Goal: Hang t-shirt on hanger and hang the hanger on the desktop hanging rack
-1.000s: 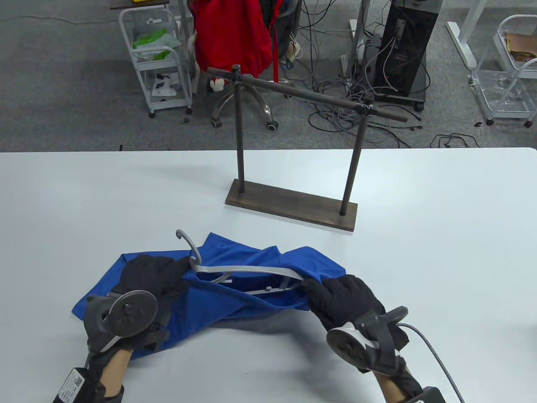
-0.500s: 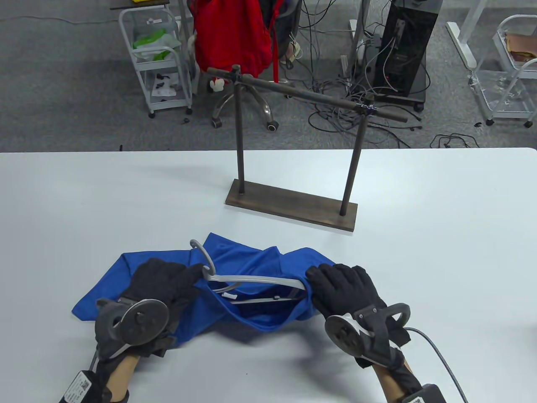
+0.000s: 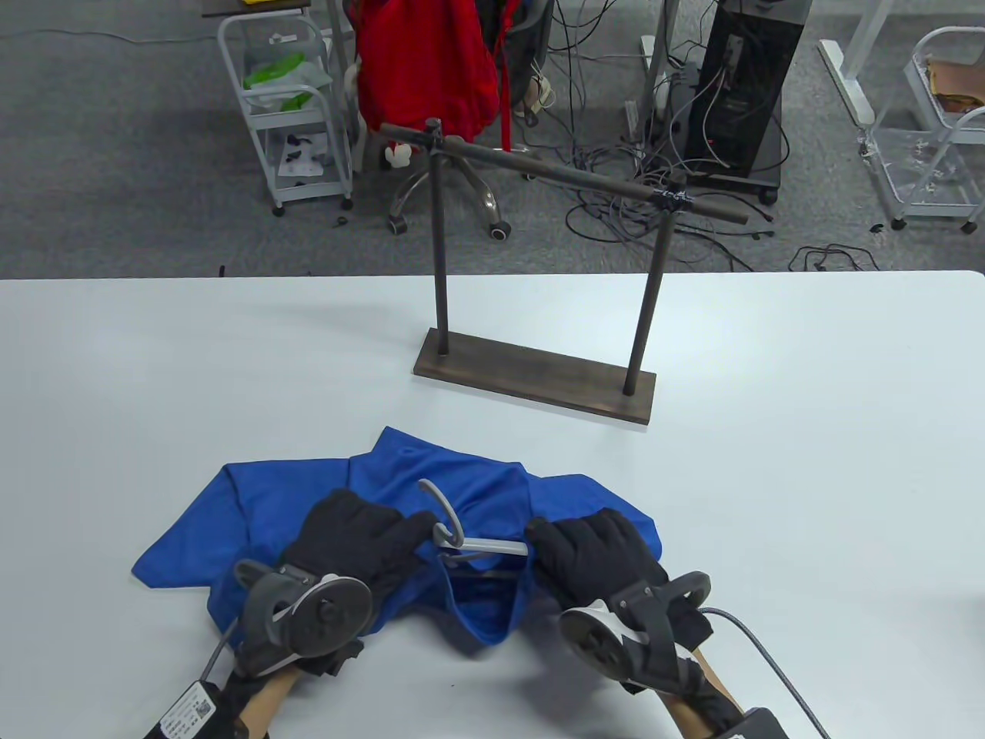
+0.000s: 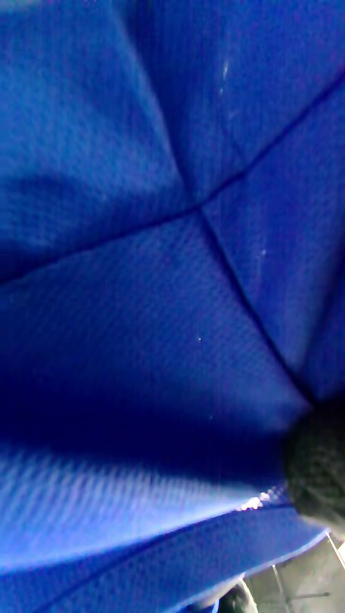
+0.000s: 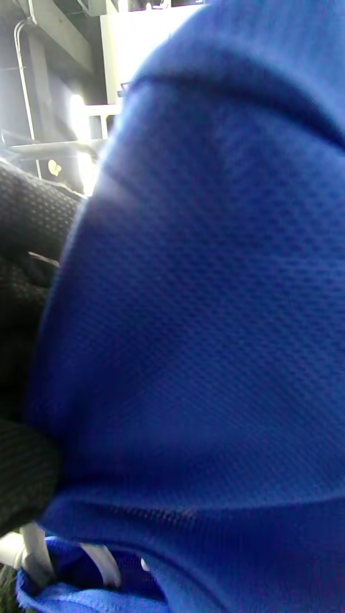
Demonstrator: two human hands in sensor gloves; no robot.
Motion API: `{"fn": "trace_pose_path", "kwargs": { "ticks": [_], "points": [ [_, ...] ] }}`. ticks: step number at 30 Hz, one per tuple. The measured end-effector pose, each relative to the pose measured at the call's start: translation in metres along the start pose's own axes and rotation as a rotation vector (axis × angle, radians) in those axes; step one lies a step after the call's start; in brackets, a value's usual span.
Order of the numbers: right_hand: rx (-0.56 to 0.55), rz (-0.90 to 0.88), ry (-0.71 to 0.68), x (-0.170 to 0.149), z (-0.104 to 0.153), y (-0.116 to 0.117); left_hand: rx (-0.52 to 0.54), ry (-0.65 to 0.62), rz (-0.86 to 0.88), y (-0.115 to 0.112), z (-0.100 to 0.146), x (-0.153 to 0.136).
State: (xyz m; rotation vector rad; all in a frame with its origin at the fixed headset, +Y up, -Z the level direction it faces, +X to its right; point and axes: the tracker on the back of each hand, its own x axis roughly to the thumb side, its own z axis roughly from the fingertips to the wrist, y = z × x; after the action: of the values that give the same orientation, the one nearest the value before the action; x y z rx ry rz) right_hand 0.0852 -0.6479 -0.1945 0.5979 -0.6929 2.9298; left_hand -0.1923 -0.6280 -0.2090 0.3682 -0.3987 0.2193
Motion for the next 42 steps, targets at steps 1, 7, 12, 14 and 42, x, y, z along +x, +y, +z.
{"fn": "trace_pose_path", "kwargs": {
  "ticks": [1, 7, 12, 14, 42],
  "points": [
    [-0.001, -0.004, 0.001, 0.000, 0.000, 0.000, -0.009, 0.000, 0.003, -0.001, 0.000, 0.000],
    [-0.133, -0.018, -0.017, 0.001, 0.003, -0.005, -0.060, -0.003, -0.076, -0.006, -0.004, 0.001],
    [-0.179, -0.016, -0.002, -0.006, 0.003, -0.011, -0.096, 0.029, -0.033, -0.004, -0.007, -0.015],
    [-0.203, -0.007, 0.007, -0.011, 0.003, -0.013, -0.115, 0.064, -0.026, -0.003, -0.009, -0.025],
    [-0.170, 0.009, 0.178, -0.057, -0.011, -0.008, -0.039, -0.109, -0.039, 0.004, 0.013, 0.028]
  ]
}}
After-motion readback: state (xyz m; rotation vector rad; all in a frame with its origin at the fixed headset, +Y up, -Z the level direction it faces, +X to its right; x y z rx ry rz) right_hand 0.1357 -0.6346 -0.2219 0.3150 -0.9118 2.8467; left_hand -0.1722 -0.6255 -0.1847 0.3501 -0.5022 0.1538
